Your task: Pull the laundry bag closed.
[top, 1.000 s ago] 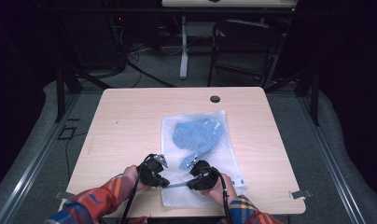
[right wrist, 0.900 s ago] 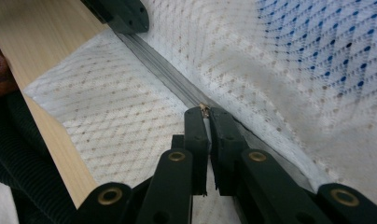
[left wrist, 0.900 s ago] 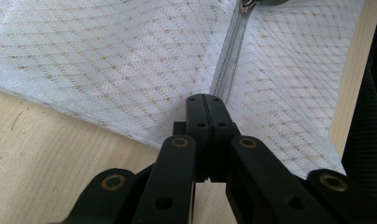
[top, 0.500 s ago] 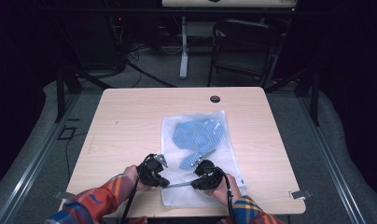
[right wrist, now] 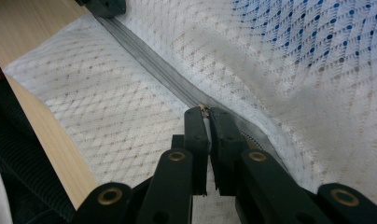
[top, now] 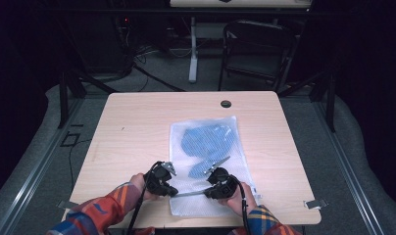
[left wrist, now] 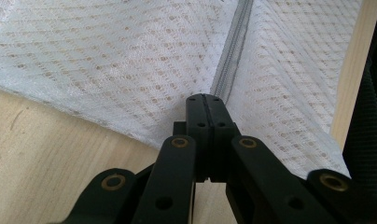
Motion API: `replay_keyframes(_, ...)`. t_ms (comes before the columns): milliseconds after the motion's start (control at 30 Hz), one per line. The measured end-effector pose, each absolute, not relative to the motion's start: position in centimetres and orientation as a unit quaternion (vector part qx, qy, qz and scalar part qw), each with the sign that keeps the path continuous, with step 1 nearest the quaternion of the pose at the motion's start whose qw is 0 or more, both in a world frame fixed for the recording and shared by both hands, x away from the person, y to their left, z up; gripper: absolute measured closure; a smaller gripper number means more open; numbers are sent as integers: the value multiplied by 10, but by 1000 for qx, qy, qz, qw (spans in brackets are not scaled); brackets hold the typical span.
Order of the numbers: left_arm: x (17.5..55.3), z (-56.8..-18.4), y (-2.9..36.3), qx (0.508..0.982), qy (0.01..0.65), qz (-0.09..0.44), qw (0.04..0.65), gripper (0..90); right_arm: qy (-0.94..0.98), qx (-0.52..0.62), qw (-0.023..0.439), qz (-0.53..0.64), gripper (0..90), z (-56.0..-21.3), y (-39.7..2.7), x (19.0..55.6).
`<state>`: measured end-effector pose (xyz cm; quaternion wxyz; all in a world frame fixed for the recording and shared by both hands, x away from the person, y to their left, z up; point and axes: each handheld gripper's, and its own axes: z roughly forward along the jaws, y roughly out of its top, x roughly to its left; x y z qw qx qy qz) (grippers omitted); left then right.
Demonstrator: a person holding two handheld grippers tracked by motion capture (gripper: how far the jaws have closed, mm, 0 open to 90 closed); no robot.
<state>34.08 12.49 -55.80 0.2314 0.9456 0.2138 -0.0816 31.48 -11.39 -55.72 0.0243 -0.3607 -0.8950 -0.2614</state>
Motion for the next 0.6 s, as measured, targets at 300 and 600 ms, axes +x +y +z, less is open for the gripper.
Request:
replay_keyframes(300, 341, -558, 125, 946, 214, -82, 232, 900, -897, -361, 19, -254, 867, -556, -123, 316)
replay_keyframes(600, 341, -558, 125, 945, 214, -83, 232, 900, -896, -366, 17, -251, 867, -554, -128, 316)
